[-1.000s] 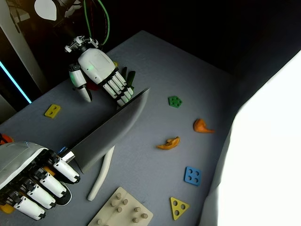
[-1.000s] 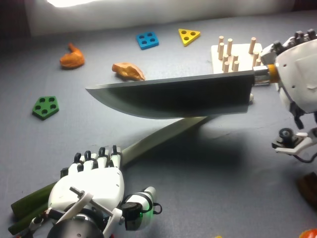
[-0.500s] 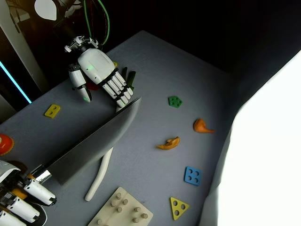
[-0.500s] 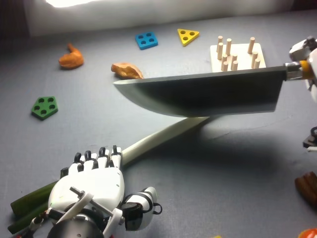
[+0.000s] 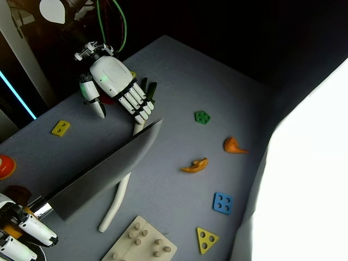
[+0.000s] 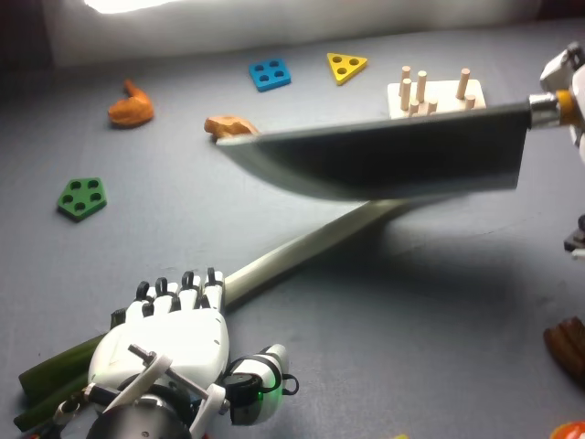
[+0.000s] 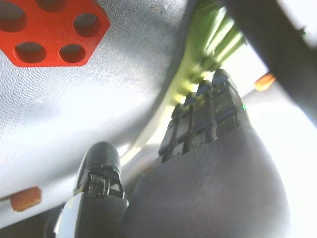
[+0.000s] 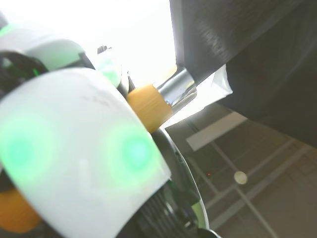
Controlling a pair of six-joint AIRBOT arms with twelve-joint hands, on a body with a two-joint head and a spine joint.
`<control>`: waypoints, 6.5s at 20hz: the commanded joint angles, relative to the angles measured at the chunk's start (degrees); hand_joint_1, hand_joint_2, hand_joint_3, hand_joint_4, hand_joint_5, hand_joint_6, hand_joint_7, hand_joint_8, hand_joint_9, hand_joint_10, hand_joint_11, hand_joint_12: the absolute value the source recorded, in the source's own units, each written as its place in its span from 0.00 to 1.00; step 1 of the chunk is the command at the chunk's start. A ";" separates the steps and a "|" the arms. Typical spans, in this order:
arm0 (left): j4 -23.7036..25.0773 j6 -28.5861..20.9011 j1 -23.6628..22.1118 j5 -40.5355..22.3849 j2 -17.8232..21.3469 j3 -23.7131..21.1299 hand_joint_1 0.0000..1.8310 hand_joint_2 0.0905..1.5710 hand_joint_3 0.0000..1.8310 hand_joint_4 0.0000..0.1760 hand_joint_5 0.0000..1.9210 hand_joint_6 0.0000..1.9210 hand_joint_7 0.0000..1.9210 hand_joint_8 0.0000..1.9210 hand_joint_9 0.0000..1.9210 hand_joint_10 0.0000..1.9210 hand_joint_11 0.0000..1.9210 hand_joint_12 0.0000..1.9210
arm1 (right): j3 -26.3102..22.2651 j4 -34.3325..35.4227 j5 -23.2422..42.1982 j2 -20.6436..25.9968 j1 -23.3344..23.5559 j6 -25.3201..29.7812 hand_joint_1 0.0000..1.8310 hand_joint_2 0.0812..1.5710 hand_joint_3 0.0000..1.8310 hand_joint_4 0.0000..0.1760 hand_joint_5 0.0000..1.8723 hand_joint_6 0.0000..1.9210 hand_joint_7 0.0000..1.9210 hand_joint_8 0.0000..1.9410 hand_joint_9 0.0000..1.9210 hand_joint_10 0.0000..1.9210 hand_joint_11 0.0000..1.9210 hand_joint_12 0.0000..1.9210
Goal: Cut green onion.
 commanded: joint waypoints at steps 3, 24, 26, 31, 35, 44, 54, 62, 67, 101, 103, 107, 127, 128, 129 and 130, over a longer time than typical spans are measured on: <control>1.75 0.16 -0.06 1.02 0.02 -0.33 0.00 0.88 0.00 0.00 0.01 0.00 0.00 0.00 0.00 0.00 0.00 0.00 | 0.27 -1.99 7.35 2.08 3.89 1.07 0.83 0.55 0.33 1.00 0.77 1.00 0.81 1.00 0.87 1.00 0.90 1.00; 5.27 0.15 -0.32 0.51 1.04 -0.45 0.00 0.88 0.00 0.00 0.01 0.00 0.00 0.00 0.00 0.00 0.00 0.00 | 18.83 -15.26 -8.75 5.67 11.42 33.80 0.84 0.53 0.36 1.00 0.76 1.00 0.83 1.00 0.88 1.00 0.91 1.00; 5.64 0.15 -0.67 0.49 1.28 -0.45 0.00 0.88 0.00 0.00 0.01 0.00 0.00 0.00 0.00 0.00 0.00 0.00 | 20.38 -15.29 -7.82 4.66 10.94 33.84 0.84 0.53 0.36 1.00 0.75 1.00 0.83 1.00 0.88 1.00 0.90 1.00; 6.27 0.24 -1.76 -0.07 2.13 -0.55 0.00 0.88 0.00 0.00 0.00 0.00 0.00 0.00 0.00 0.00 0.00 0.00 | 25.00 -13.65 -6.97 1.29 9.99 33.83 0.84 0.55 0.32 1.00 0.73 1.00 0.82 1.00 0.88 1.00 0.90 1.00; 7.47 0.66 -2.96 -1.23 3.36 -0.47 0.00 0.88 0.00 0.00 0.01 0.00 0.00 0.00 0.00 0.00 0.00 0.00 | 28.51 -13.35 -8.25 -0.89 8.83 33.83 0.85 0.55 0.32 1.00 0.75 1.00 0.83 1.00 0.88 1.00 0.90 1.00; 11.32 2.87 -6.89 -7.87 8.85 -0.46 0.00 0.88 0.00 0.00 0.00 0.00 0.00 0.00 0.00 0.00 0.00 0.00 | 32.54 -11.92 -9.64 -3.25 8.00 35.19 0.84 0.55 0.34 1.00 0.76 1.00 0.83 1.00 0.88 1.00 0.91 1.00; 17.87 3.04 -11.02 -23.50 15.74 -0.26 0.00 0.88 0.00 0.00 0.00 0.00 0.00 0.00 0.00 0.00 0.00 0.00 | 36.89 -11.86 -10.14 -5.30 6.26 37.81 0.85 0.55 0.36 1.00 0.76 1.00 0.83 1.00 0.88 1.00 0.90 1.00; 17.53 4.89 -14.94 -32.30 16.22 0.16 0.00 0.88 0.00 0.00 0.00 0.00 0.00 0.00 0.00 0.00 0.00 0.00 | 39.03 -11.87 -10.09 -6.27 5.16 38.39 0.84 0.57 0.32 1.00 0.76 1.00 0.83 1.00 0.88 1.00 0.90 1.00; 14.87 8.19 -16.84 -34.20 17.37 -0.39 0.00 0.89 0.00 0.00 0.00 0.00 0.00 0.00 0.00 0.00 0.00 0.00 | 40.30 -11.86 -10.09 -6.93 4.97 39.26 0.84 0.57 0.32 1.00 0.76 1.00 0.82 1.00 0.87 1.00 0.90 1.00; 7.16 17.12 -21.93 -38.83 19.42 2.36 0.00 0.89 0.00 0.00 0.00 0.00 0.00 0.00 0.00 0.00 0.00 0.00 | 52.84 -7.62 -9.33 -17.23 0.72 44.00 0.64 0.46 0.63 0.00 0.38 0.90 0.49 0.98 0.60 1.00 0.62 1.00; 7.19 17.13 -22.09 -38.83 19.50 2.44 0.00 0.88 0.00 0.00 0.00 0.00 0.00 0.00 0.00 0.00 0.00 0.00 | 52.84 -7.63 -9.15 -17.23 0.55 43.99 0.64 0.47 0.58 0.00 0.37 0.89 0.46 0.92 0.52 1.00 0.52 1.00; 7.17 17.37 -22.07 -38.83 19.80 2.44 0.00 0.88 0.00 0.00 0.00 0.00 0.00 0.00 0.00 0.00 0.00 0.00 | 52.86 -7.95 -9.15 -17.22 0.45 43.92 0.62 0.60 0.41 0.00 0.31 0.89 0.40 0.89 0.40 1.00 0.43 1.00; 6.98 17.39 -21.56 -38.79 19.78 2.38 0.00 0.88 0.00 0.00 0.00 0.00 0.00 0.00 0.00 0.00 0.00 0.00 | 52.98 -9.57 -7.24 -15.60 -2.03 42.28 0.60 0.57 0.00 0.31 0.00 0.00 0.00 0.00 0.00 0.00 0.00 0.00; 6.98 17.39 -21.56 -38.79 19.78 2.38 0.00 0.88 0.00 0.00 0.00 0.00 0.00 0.00 0.00 0.00 0.00 0.00 | 52.98 -9.57 -7.31 -15.43 -2.28 42.28 0.60 0.57 0.00 0.32 0.00 0.00 0.00 0.00 0.00 0.00 0.00 0.00; 6.98 17.39 -21.56 -38.78 19.78 2.38 0.00 0.88 0.00 0.00 0.00 0.00 0.00 0.00 0.00 0.00 0.00 0.00 | 52.96 -9.60 -7.36 -15.21 -2.66 42.34 0.61 0.56 0.00 0.35 0.00 0.00 0.00 0.00 0.00 0.00 0.00 0.00; 6.98 17.39 -21.57 -38.78 19.78 2.39 0.00 0.88 0.00 0.00 0.00 0.00 0.00 0.00 0.00 0.00 0.00 0.00 | 52.96 -9.86 -7.39 -15.03 -2.93 42.56 0.61 0.56 0.00 0.38 0.00 0.00 0.00 0.00 0.00 0.00 0.00 0.00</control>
